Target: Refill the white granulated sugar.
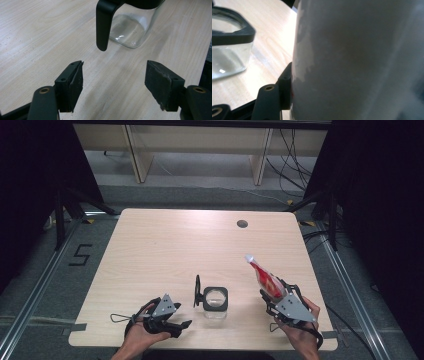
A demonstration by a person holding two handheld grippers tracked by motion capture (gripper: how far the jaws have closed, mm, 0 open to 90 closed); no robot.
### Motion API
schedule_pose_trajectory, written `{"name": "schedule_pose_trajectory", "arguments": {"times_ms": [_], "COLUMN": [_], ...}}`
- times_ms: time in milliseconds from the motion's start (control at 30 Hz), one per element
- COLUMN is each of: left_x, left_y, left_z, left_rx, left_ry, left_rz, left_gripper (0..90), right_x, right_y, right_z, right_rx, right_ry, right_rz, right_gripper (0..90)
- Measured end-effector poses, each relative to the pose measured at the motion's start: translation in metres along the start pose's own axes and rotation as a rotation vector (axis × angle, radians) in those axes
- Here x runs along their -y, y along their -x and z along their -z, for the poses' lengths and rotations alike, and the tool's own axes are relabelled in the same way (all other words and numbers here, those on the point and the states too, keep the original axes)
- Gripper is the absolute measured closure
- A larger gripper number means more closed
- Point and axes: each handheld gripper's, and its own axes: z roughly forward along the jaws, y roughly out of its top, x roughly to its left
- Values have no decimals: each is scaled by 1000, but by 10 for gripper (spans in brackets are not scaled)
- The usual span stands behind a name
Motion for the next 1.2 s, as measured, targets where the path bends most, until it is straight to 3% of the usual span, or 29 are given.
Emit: {"name": "schedule_pose_trajectory", "arguments": {"times_ms": [133, 167, 267, 333, 433, 500, 633, 667, 733, 767, 800, 833, 867, 900, 933, 1133, 1200], "left_x": [0, 0, -1, 0, 0, 0, 0, 0, 0, 1, 1, 1, 1, 2, 1, 2, 2], "left_y": [-2, 0, -4, -3, -2, -3, -3, -3, -3, -1, -1, -2, -1, -2, -3, -3, -3], "left_z": [1, 1, 2, 3, 3, 4, 5, 5, 5, 5, 5, 7, 6, 7, 8, 10, 10], "left_rx": [-10, -7, -12, 8, -3, 0, -1, 0, 2, 6, 5, -2, 3, 2, 1, -5, -1], "left_ry": [-11, 5, -10, -13, -3, -8, -16, -16, -19, -16, -9, -23, 1, -12, -15, -15, -15], "left_rz": [-20, 6, -31, -1, 1, -27, -27, -32, -26, 9, 19, 4, 26, 17, -16, -11, -3], "left_gripper": [303, 303, 300, 286, 273, 267, 245, 239, 230, 224, 220, 219, 217, 215, 215, 210, 210], "right_x": [-5, -6, -9, -11, -13, -14, -15, -15, -15, -16, -17, -16, -16, -16, -16, -17, -21], "right_y": [-6, -7, -12, -14, -17, -18, -20, -22, -24, -25, -26, -28, -29, -31, -32, -39, -37], "right_z": [4, 5, 10, 13, 17, 19, 22, 23, 24, 25, 25, 26, 26, 26, 25, 25, 22], "right_rx": [-6, -8, 0, 3, 14, 17, 10, 5, 3, 9, 7, 14, 15, 13, 17, 32, 38], "right_ry": [-14, -15, -27, -28, -36, -43, -60, -65, -73, -81, -87, -97, -96, -104, -104, -136, -120], "right_rz": [88, 107, 181, 209, 252, 277, 350, 340, 364, 385, 430, 433, 441, 453, 471, 566, 696], "right_gripper": [404, 404, 404, 404, 404, 404, 405, 405, 405, 405, 405, 405, 405, 405, 405, 405, 406]}}
